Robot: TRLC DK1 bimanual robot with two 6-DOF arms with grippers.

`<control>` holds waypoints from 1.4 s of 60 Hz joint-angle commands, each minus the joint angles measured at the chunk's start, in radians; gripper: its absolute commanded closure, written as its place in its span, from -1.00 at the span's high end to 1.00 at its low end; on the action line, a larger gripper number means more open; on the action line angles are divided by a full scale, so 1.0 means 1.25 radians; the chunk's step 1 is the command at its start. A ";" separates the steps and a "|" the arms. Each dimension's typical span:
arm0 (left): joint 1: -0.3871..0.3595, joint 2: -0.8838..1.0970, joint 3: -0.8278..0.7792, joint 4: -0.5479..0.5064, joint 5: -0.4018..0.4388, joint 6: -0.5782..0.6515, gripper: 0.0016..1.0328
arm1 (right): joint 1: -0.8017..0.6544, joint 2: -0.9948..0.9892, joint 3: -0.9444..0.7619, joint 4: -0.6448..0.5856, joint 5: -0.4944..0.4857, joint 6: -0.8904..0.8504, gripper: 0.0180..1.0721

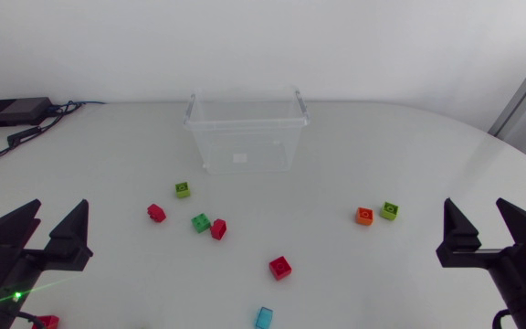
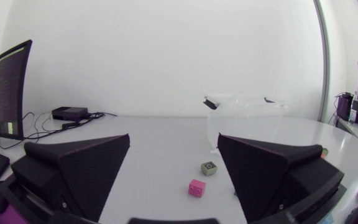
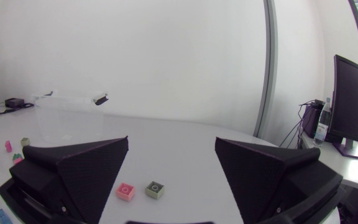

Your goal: Pick up the duplo bricks and place them in the container

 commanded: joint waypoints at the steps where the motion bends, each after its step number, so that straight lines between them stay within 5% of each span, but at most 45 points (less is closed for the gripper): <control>1: 0.008 -0.009 -0.014 0.001 -0.002 0.000 0.92 | -0.005 -0.004 -0.016 -0.007 -0.004 0.022 0.92; 37: 0.015 0.007 0.058 -0.032 -0.002 0.001 0.89 | -0.005 -0.004 0.019 0.004 -0.004 0.019 0.90; 61: -0.023 0.393 0.328 -0.093 -0.001 0.003 0.88 | 0.017 0.295 0.257 -0.013 0.005 0.056 0.90; 84: -0.060 0.861 0.577 -0.238 0.002 0.135 0.80 | 0.018 0.536 0.402 -0.121 0.005 0.117 0.90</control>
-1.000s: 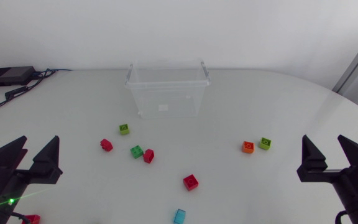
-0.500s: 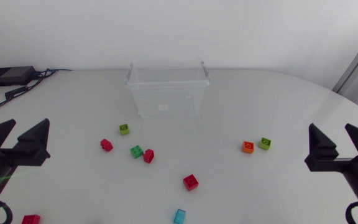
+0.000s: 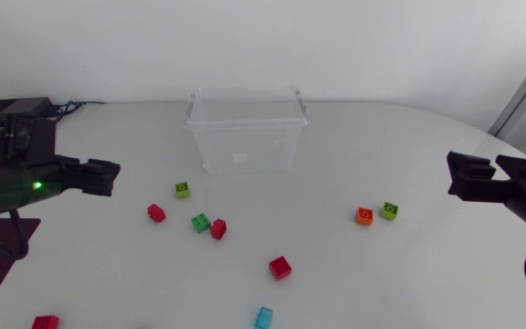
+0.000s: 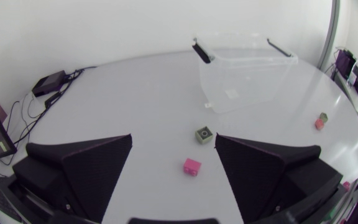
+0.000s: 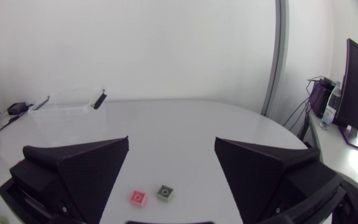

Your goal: Pick up the duplo bricks and place them in the container

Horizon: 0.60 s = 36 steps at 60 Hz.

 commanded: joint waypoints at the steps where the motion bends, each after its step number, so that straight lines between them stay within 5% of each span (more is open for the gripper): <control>1: -0.006 0.117 0.072 -0.044 0.002 0.066 0.80 | 0.003 0.063 0.045 -0.035 0.002 0.043 0.90; 12: -0.026 0.346 0.191 -0.191 0.012 0.176 0.82 | 0.001 0.167 0.126 -0.166 0.003 0.031 0.90; 22: -0.031 0.459 0.235 -0.207 0.021 0.267 0.86 | 0.006 0.264 0.199 -0.257 -0.015 -0.018 0.90; 32: -0.045 0.525 0.259 -0.214 0.026 0.337 0.86 | -0.052 0.323 0.214 -0.294 -0.203 -0.054 0.90; 36: -0.048 0.560 0.279 -0.213 0.026 0.342 0.86 | -0.063 0.352 0.226 -0.293 -0.221 -0.052 0.90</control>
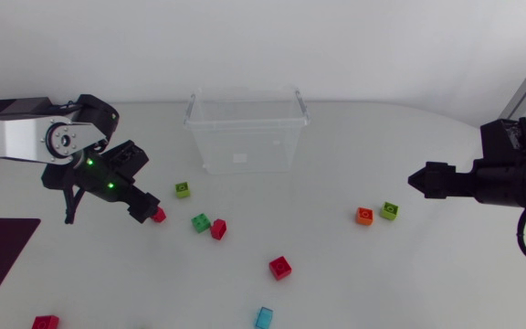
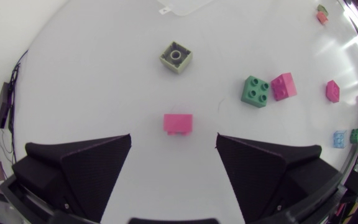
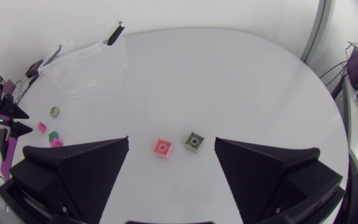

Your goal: Pick up the duplo bricks and place them in the container

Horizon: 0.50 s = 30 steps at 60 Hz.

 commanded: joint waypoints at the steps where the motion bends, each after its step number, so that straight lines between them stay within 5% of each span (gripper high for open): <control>1: -0.007 0.054 0.042 -0.009 0.007 0.037 0.86 | -0.019 0.040 0.024 -0.013 -0.023 -0.015 0.90; 14: -0.014 0.139 0.063 -0.008 0.006 0.064 0.85 | -0.018 0.110 0.037 -0.017 -0.022 -0.015 0.90; 30: -0.004 0.210 0.079 0.022 0.010 0.098 0.51 | -0.011 0.146 0.036 -0.009 -0.019 -0.011 0.90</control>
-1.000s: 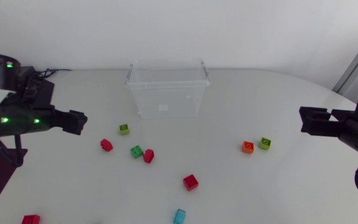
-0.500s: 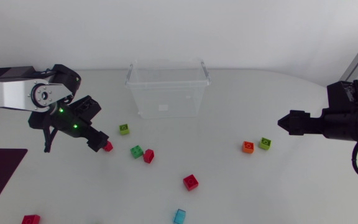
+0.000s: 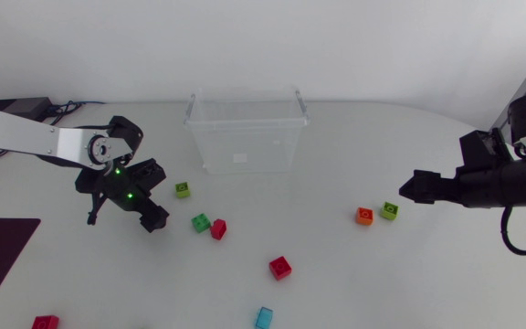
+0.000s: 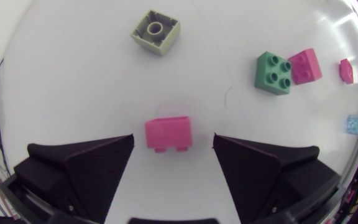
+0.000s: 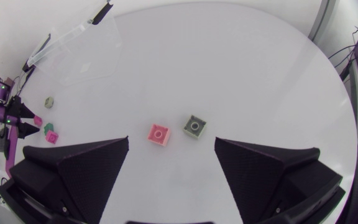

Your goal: Pick up the duplo bricks and place them in the container

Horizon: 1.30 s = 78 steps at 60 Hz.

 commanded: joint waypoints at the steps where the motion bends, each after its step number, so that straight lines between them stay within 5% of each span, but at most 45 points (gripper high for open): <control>1: 0.001 0.039 0.030 0.006 0.009 0.025 0.48 | 0.004 0.017 0.017 -0.004 -0.003 -0.001 0.90; 9: 0.021 0.053 0.047 0.019 0.058 0.025 0.00 | 0.014 0.025 0.008 0.006 0.002 0.006 0.88; 22: 0.030 0.058 0.055 0.018 0.078 0.023 -0.34 | 0.016 0.067 0.007 0.036 0.034 0.048 0.78; 48: 0.024 -0.101 0.053 -0.004 0.075 0.009 -0.38 | 0.063 0.227 0.071 0.036 0.123 0.115 0.72; 78: -0.024 -0.266 0.166 0.066 0.218 -0.128 -0.38 | 0.104 0.460 0.200 0.043 0.247 0.187 0.64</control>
